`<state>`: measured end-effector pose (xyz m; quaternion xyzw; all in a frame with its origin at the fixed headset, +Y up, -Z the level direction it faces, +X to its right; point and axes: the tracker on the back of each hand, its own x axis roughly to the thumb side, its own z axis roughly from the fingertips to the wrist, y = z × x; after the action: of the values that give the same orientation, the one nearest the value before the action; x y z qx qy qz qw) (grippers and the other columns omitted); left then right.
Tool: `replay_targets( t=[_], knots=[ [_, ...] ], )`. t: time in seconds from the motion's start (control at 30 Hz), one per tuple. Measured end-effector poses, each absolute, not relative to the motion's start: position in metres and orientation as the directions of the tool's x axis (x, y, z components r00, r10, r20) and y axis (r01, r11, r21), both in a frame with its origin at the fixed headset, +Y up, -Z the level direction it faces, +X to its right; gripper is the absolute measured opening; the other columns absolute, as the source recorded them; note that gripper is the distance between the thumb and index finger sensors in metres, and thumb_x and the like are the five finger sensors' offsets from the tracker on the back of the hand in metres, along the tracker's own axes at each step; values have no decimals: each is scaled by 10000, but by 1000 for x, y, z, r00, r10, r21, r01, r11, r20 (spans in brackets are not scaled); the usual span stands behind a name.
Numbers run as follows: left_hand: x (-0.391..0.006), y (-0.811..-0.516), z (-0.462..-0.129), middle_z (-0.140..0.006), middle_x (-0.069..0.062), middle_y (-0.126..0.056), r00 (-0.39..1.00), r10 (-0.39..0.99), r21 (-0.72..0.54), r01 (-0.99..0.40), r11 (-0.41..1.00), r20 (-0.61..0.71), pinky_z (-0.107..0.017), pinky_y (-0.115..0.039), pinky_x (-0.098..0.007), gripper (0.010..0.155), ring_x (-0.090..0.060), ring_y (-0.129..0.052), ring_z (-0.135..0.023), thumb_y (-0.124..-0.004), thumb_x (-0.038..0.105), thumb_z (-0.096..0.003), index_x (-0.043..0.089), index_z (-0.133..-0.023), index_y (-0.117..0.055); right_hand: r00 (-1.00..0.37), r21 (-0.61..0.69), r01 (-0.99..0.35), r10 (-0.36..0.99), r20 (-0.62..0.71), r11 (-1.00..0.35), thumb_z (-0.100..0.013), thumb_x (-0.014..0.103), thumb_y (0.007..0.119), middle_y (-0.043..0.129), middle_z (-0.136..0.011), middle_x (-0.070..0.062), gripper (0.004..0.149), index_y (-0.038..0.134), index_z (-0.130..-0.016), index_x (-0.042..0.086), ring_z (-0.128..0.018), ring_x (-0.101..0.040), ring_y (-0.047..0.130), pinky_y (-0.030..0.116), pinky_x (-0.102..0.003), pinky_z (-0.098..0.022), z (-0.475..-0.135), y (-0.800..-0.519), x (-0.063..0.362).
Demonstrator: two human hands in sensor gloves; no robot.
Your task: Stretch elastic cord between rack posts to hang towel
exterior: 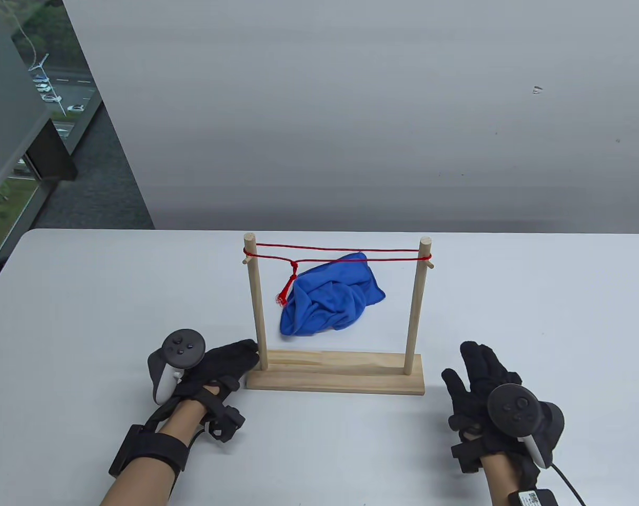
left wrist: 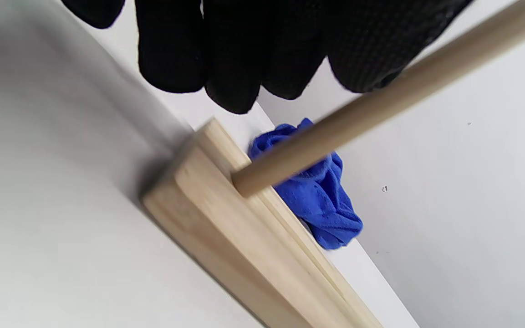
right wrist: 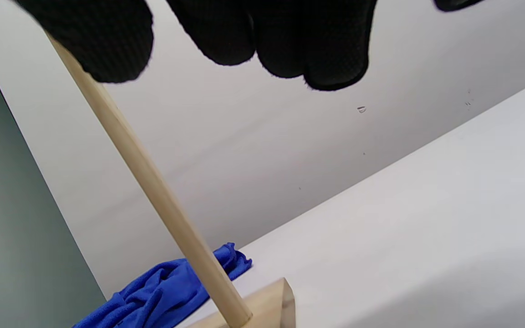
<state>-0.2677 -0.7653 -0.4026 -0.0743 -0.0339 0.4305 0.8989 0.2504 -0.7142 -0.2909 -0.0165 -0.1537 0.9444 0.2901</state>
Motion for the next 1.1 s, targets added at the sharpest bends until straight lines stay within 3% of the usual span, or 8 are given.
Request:
replay_targets(
  t=[0.2, 0.43, 0.63, 0.9, 1.1],
  knots=[
    [-273, -748, -435, -904, -33, -950, 636, 770, -187, -752, 632, 47, -706, -597, -629, 493, -352, -883, -832, -877, 417, -431, 226, -886, -881, -827, -248, -551, 561, 34, -797, -463, 501, 717, 494, -1045, -202, 706, 480, -1029, 152, -937, -437, 643, 364, -756, -609, -291, -727, 248],
    [-243, -725, -488, -987, -12, -880, 755, 607, -273, -546, 792, 248, -742, -561, -623, 590, -329, -818, -927, -915, 445, -402, 249, -948, -811, -836, -277, -533, 547, 29, -799, -461, 504, 718, 480, -1049, -200, 720, 457, -1033, 151, -948, -438, 618, 365, -751, -612, -292, -723, 250],
    [-209, -729, -519, -1168, 15, -608, 758, 543, -403, -398, 824, 362, -809, -387, -637, 844, -316, -558, -1109, -967, 494, -360, 280, -1079, -580, -839, -335, -518, 543, 23, -787, -462, 500, 719, 474, -1050, -199, 720, 460, -1032, 143, -953, -439, 606, 361, -747, -614, -290, -717, 259],
    [-174, -733, -543, -1230, 53, -442, 764, 414, -438, -192, 879, 496, -834, -333, -618, 992, -281, -422, -1165, -999, 578, -298, 344, -1101, -465, -850, -311, -503, 528, 5, -807, -461, 500, 719, 475, -1048, -200, 719, 464, -1030, 142, -951, -440, 607, 362, -744, -615, -295, -723, 258],
    [-162, -738, -557, -1239, 97, -422, 753, 411, -455, -166, 875, 515, -830, -347, -628, 1014, -265, -408, -1167, -1013, 584, -281, 388, -1102, -452, -856, -297, -494, 517, 2, -817, -461, 497, 719, 474, -1048, -199, 716, 468, -1029, 140, -951, -442, 604, 359, -743, -617, -298, -726, 255]
  ],
)
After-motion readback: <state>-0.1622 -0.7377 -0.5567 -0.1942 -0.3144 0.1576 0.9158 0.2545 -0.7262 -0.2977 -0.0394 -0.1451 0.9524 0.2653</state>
